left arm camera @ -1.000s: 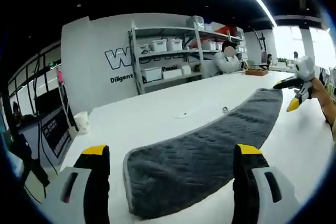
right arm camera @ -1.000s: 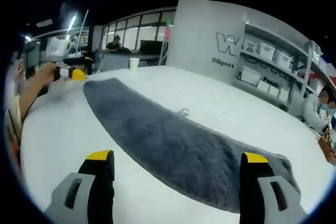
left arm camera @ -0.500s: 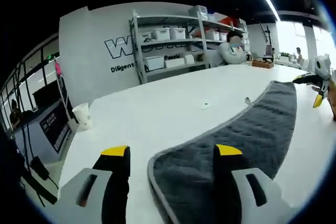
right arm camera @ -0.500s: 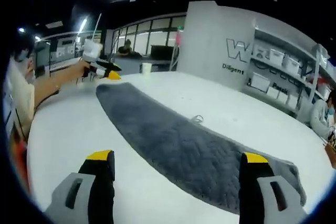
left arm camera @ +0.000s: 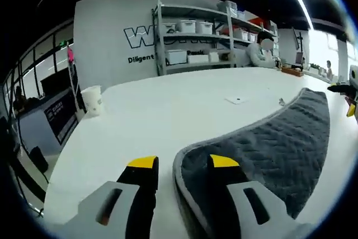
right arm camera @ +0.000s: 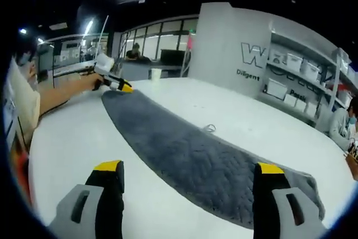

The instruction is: Open the folded towel by lifting each exposed corner and separating the folded layers until the towel lies flat within the target outline without major curled edges

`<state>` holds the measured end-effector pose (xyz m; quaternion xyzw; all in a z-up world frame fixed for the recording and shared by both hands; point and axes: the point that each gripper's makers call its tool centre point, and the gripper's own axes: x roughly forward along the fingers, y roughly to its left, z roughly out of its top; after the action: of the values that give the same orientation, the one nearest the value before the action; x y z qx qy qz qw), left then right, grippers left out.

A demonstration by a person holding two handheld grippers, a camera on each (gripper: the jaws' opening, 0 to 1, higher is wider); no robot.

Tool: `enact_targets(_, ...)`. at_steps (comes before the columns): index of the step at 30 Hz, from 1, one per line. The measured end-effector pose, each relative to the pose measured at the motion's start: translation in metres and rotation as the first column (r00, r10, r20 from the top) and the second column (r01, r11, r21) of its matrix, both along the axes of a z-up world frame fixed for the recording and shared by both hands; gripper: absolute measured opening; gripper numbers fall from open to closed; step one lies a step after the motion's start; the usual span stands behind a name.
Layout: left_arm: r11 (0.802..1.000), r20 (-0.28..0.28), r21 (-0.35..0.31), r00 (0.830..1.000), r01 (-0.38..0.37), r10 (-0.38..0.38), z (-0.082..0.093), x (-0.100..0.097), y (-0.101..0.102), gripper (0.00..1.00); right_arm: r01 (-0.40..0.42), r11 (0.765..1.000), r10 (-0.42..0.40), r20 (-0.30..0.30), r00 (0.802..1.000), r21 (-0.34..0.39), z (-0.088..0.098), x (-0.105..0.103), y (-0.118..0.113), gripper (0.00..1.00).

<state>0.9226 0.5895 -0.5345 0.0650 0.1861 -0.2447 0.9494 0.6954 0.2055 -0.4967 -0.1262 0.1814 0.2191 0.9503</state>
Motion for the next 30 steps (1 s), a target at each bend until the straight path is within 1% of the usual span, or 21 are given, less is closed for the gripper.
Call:
enact_targets(2,1.000,-0.016,-0.018,1.000,0.016,-0.016,-0.003,-0.001,-0.002,0.34,0.006,1.000,-0.006,0.000,1.000,0.006,0.000,0.000,-0.001,0.94)
enact_targets(4,0.999,-0.020,-0.030,1.000,0.020,-0.021,-0.004,-0.002,-0.004,0.33,0.012,1.000,-0.012,0.006,1.000,0.016,0.001,0.001,-0.002,0.92)
enact_targets(8,0.999,-0.030,-0.039,0.999,0.036,-0.037,-0.007,-0.003,-0.006,0.27,0.021,1.000,-0.021,0.006,1.000,0.014,0.001,0.002,-0.004,0.92)
enact_targets(11,0.999,-0.029,-0.004,0.999,0.035,-0.035,-0.011,-0.003,-0.004,0.25,0.033,0.999,-0.033,0.007,0.999,0.023,0.000,0.003,-0.006,0.87)
enact_targets(12,0.999,-0.027,0.000,0.999,0.037,-0.037,-0.011,-0.004,-0.004,0.22,0.036,0.999,-0.036,0.006,0.999,0.025,0.000,0.003,-0.007,0.86)
enact_targets(14,0.999,-0.014,0.013,0.999,0.040,-0.040,-0.010,-0.005,-0.005,0.19,0.038,0.999,-0.038,0.001,0.999,0.024,-0.001,0.003,-0.007,0.87)
enact_targets(16,0.999,0.000,0.030,1.000,0.029,-0.029,-0.008,-0.004,-0.003,0.14,0.037,0.999,-0.037,-0.001,0.999,0.023,-0.002,0.003,-0.007,0.87)
enact_targets(18,0.999,0.014,0.036,1.000,0.017,-0.018,-0.006,-0.003,0.000,0.07,0.034,0.999,-0.034,-0.003,0.999,0.024,-0.002,0.002,-0.007,0.87)
enact_targets(21,0.999,0.015,0.042,1.000,0.021,-0.021,-0.005,-0.004,0.000,0.05,0.023,0.999,-0.023,-0.005,1.000,0.022,-0.003,0.001,-0.004,0.88)
enact_targets(23,0.998,0.013,0.060,0.999,0.034,-0.035,-0.007,-0.007,-0.003,0.05,0.020,1.000,-0.020,-0.008,1.000,0.020,-0.004,0.001,-0.004,0.88)
enact_targets(27,0.994,0.037,0.098,0.998,0.040,-0.043,-0.002,-0.008,-0.005,0.04,0.021,1.000,-0.021,-0.011,1.000,0.019,-0.004,0.001,-0.004,0.88)
enact_targets(30,0.984,0.073,0.169,0.995,0.061,-0.074,0.006,-0.012,-0.007,0.04,0.020,1.000,-0.020,-0.009,1.000,0.019,-0.004,0.001,-0.003,0.88)
